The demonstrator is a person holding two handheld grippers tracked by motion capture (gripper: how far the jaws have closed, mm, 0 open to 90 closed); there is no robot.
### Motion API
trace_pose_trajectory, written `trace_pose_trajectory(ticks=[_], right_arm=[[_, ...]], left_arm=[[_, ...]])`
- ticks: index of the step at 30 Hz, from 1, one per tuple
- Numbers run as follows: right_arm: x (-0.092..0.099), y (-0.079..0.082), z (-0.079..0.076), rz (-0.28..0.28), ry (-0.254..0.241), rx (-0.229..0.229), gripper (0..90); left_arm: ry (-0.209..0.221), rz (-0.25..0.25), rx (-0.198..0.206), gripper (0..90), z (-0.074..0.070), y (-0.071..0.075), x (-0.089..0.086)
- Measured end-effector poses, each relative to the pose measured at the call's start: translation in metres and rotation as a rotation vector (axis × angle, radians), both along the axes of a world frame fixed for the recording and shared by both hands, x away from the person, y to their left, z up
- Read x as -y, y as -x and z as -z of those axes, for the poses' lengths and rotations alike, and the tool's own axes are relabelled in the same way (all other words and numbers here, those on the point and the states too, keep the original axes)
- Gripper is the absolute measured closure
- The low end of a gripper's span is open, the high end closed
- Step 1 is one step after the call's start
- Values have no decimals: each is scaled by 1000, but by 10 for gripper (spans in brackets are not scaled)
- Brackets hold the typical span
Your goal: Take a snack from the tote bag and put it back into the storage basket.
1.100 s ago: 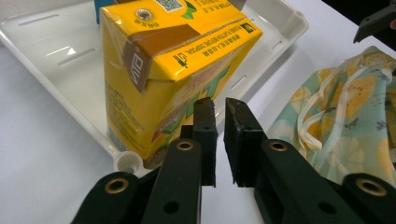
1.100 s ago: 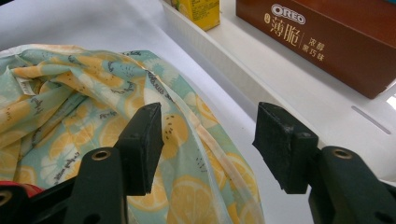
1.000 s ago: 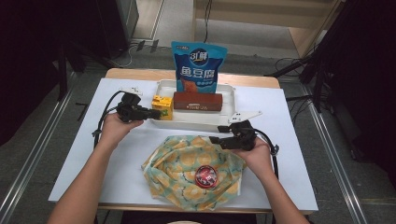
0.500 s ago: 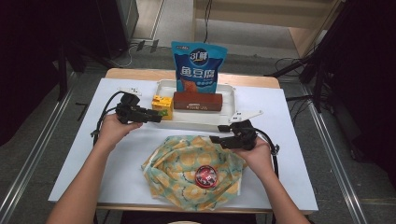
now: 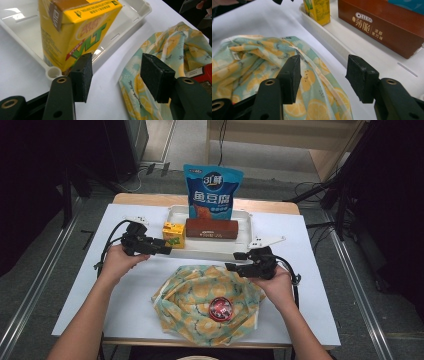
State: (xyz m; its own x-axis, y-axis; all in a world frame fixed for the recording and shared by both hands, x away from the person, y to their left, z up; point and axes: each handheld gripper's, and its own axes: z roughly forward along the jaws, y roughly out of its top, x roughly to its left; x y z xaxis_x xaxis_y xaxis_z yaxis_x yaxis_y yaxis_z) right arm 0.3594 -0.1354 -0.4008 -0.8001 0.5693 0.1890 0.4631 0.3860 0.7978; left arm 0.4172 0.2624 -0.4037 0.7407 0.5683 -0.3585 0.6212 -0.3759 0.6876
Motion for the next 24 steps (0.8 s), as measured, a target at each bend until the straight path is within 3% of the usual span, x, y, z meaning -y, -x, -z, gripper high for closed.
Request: trace_pose_trajectory(ticks=[8,17,24], right_arm=[[-5,4,-2,-13,11,-14,482],[-4,23,0,-31,24,-33,487],[-2,29,0,-28,32,-32,504]], left_arm=[[-4,8,13,426,-2,13,0],[-11,17,8,413,0,24,1],[-15,29,15,409,-1,36,1]])
